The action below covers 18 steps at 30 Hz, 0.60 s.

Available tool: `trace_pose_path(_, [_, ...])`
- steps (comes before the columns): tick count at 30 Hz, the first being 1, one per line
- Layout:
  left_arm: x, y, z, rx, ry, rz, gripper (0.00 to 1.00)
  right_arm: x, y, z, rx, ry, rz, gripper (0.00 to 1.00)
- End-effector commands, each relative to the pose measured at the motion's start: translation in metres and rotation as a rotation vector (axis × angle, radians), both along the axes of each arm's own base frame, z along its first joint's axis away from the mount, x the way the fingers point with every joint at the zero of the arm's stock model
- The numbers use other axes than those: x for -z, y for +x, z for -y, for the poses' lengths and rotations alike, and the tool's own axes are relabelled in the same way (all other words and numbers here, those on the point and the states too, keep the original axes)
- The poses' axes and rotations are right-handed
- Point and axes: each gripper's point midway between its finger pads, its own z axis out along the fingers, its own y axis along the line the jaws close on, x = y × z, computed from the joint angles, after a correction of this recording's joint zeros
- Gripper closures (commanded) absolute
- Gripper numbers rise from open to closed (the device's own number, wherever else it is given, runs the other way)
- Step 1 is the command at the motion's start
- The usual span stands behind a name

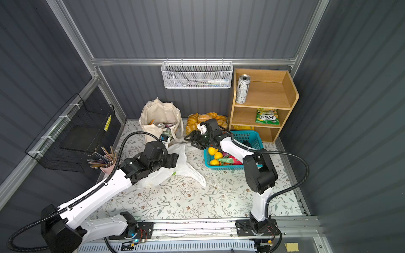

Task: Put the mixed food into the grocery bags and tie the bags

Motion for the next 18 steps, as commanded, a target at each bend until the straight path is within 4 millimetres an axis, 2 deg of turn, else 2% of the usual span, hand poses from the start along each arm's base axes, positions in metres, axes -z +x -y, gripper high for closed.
trace_pose_path(1, [-0.01,-0.003,-0.005,-0.004,0.017,0.007,0.19,-0.012,-0.004,-0.021,-0.067,0.068,-0.002,0.3])
trace_pose_path(8, [-0.009,-0.009,-0.013,-0.018,0.026,0.003,0.19,-0.013,0.003,-0.047,-0.084,0.123,-0.023,0.37])
trace_pose_path(10, [-0.008,-0.01,-0.014,-0.02,0.03,0.001,0.18,-0.016,0.006,-0.05,-0.085,0.132,-0.018,0.51])
trace_pose_path(12, [-0.007,-0.01,-0.013,-0.012,0.034,-0.004,0.18,-0.02,0.007,-0.052,-0.09,0.139,-0.013,0.78])
trace_pose_path(14, [-0.007,-0.01,-0.011,-0.002,0.043,-0.013,0.18,-0.026,0.005,-0.051,-0.092,0.144,-0.002,0.99])
trace_pose_path(18, [-0.008,-0.01,0.002,0.019,0.068,-0.006,0.18,-0.043,-0.007,-0.05,-0.095,0.153,0.033,1.0])
